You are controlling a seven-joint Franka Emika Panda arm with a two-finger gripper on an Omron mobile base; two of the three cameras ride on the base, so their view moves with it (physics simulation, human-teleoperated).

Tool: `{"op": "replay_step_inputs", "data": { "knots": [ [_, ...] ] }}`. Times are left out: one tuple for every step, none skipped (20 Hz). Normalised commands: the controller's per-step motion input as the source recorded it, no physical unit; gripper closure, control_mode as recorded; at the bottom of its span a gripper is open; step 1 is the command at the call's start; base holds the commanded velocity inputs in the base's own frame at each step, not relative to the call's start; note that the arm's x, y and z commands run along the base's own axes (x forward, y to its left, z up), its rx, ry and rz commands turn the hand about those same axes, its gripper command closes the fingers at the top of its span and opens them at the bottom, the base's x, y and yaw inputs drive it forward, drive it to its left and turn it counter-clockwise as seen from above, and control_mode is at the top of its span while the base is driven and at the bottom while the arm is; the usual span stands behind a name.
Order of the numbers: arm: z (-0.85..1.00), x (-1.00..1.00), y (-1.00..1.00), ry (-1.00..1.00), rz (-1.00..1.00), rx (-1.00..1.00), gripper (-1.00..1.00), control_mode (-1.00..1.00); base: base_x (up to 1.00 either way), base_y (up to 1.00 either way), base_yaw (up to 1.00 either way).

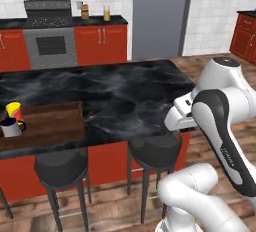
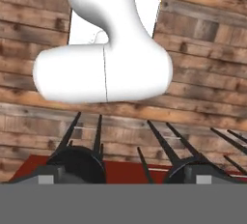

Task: There is a tray on the dining counter. Grab the cup, mug, and pitcher and place them on the tray. The pitcher may be placed next to the tray if it cannot fit the tray.

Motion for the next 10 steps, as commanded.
{"op": "replay_step_inputs", "data": {
  "knots": [
    [0.00, 0.00, 0.00, 0.00, 0.00, 0.00, -1.00, 1.00, 0.68, -1.00, -0.02],
    [0.00, 0.00, 0.00, 0.00, 0.00, 0.00, -1.00, 1.00, 0.72, -1.00, -0.01],
    [0.00, 0.00, 0.00, 0.00, 0.00, 0.00, -1.00, 1.00, 0.72, -1.00, 0.00],
    [0.00, 0.00, 0.00, 0.00, 0.00, 0.00, -1.00, 1.00, 0.71, -1.00, 0.00],
    [0.00, 0.00, 0.00, 0.00, 0.00, 0.00, -1.00, 1.00, 0.71, -1.00, 0.00],
    [0.00, 0.00, 0.00, 0.00, 0.00, 0.00, -1.00, 1.00, 0.70, -1.00, 0.00],
    [0.00, 0.00, 0.00, 0.00, 0.00, 0.00, -1.00, 1.00, 0.69, -1.00, 0.00],
    [0.00, 0.00, 0.00, 0.00, 0.00, 0.00, -1.00, 1.00, 0.64, -1.00, 0.00],
    [0.00, 0.00, 0.00, 0.00, 0.00, 0.00, -1.00, 1.00, 0.60, -1.00, -0.01],
    [0.00, 0.00, 0.00, 0.00, 0.00, 0.00, -1.00, 1.00, 0.58, -1.00, -0.02]
  ]
}}
